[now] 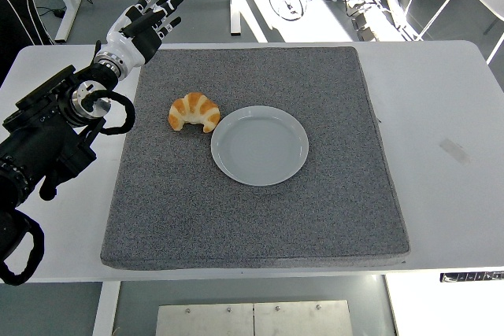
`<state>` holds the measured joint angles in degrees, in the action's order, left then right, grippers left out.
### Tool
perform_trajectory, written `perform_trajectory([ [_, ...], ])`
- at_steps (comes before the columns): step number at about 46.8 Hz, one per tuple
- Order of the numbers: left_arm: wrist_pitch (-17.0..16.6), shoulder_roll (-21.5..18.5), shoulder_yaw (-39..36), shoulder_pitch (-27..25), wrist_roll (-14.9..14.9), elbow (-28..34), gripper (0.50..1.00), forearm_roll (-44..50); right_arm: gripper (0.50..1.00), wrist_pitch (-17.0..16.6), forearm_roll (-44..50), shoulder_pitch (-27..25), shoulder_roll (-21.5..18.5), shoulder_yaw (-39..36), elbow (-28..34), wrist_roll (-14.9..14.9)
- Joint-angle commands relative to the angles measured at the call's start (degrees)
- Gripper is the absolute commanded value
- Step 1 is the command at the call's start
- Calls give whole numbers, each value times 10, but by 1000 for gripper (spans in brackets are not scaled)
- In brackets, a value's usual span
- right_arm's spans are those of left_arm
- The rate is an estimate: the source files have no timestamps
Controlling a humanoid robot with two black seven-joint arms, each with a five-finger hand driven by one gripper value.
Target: Place the bread on the plate
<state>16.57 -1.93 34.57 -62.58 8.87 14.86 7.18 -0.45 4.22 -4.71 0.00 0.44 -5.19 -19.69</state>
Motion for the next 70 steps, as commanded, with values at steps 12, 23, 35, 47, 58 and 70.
perform_trajectory([
  [12, -4, -4, -2, -1, -1, -1, 983, -2, 1000, 0, 0, 0, 0, 0, -1, 0],
  [23, -3, -11, -26, 2, -83, 0, 983, -9, 1000, 0, 0, 0, 0, 1, -1, 0],
  [35, 0, -63, -93, -22, -148, 18, 983, -11, 1000, 0, 0, 0, 0, 1, -1, 0],
  [47, 0, -193, -184, -31, -140, 186, 983, -60, 1000, 0, 0, 0, 0, 1, -1, 0],
  [58, -2, -209, -187, -47, -141, 197, 983, -284, 1000, -2, 0, 0, 0, 1, -4, 0],
  [70, -14, -220, -190, -45, -139, 269, 974, -467, 1000, -2, 0, 0, 0, 1, -4, 0],
])
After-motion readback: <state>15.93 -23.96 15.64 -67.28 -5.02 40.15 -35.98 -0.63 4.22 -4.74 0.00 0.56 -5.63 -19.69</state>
